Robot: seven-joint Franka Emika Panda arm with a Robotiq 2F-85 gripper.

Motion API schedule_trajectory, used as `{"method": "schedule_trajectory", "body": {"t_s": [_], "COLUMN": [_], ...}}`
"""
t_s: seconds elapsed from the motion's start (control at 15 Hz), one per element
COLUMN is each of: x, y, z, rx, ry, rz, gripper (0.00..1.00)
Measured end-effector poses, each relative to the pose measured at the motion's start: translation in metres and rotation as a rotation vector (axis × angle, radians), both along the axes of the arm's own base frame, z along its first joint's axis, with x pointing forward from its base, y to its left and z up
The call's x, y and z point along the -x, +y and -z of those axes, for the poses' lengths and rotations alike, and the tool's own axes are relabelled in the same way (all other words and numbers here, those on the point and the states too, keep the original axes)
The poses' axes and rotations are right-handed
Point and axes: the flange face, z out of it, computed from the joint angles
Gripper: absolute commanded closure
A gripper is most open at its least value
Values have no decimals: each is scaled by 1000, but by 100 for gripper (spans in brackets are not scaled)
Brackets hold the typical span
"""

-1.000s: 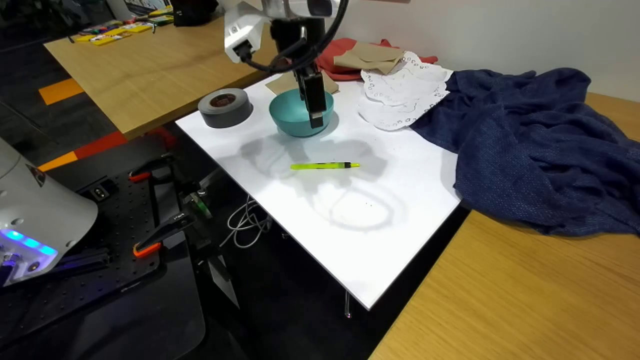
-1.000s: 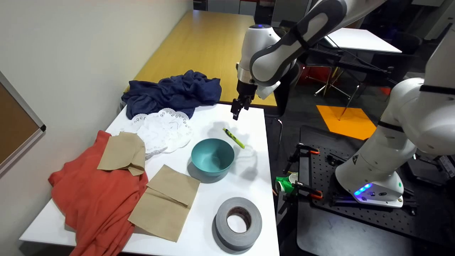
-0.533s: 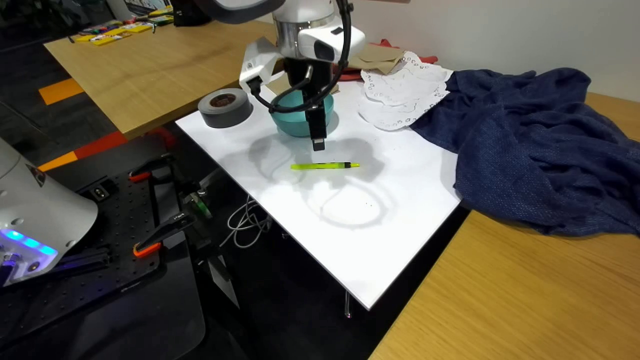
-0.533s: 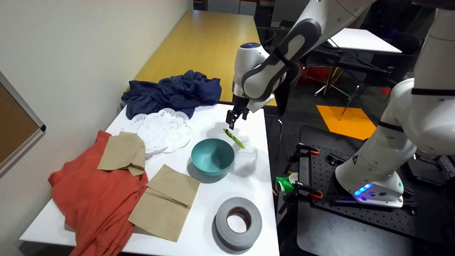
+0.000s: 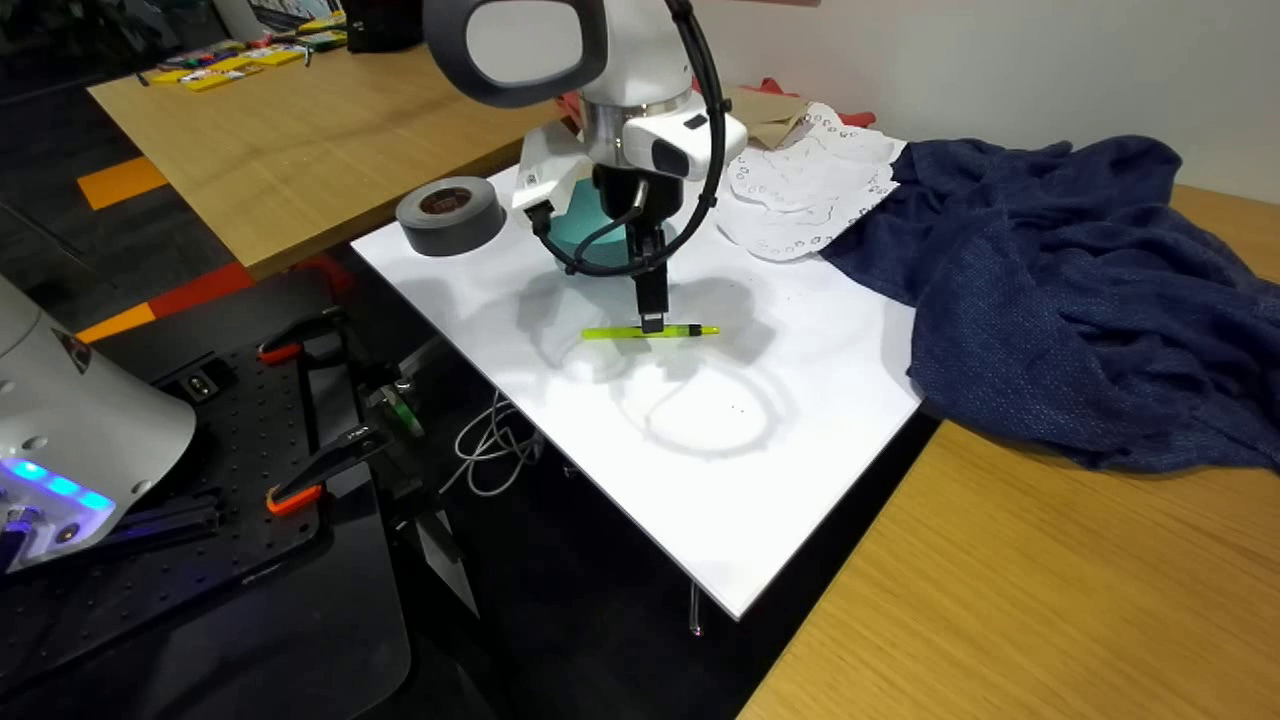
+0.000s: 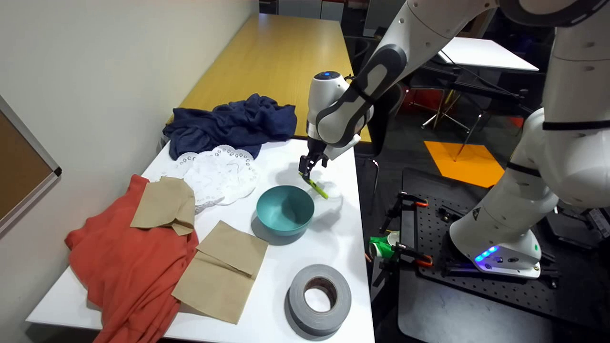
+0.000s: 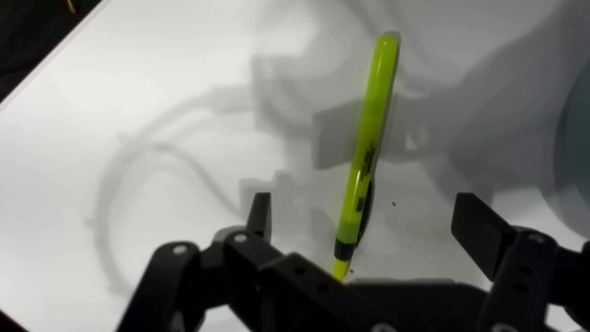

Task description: Pick up the pen from the table and put it in the light blue bowl

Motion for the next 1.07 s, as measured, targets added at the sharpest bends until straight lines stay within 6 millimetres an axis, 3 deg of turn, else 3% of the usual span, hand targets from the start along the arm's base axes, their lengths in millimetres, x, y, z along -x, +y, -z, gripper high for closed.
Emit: {"method": "schedule_trajectory", "body": {"t_s": [0.4, 0.47, 0.53, 1.07], "x": [-5, -6, -7, -11], "y": [-2, -2, -2, -4], "z": [24, 27, 29, 36], "rx": [4, 4, 5, 7], "ry": [28, 31, 33, 36], "rz": [-2, -3, -3, -2], "gripper": [0, 25, 26, 88]}}
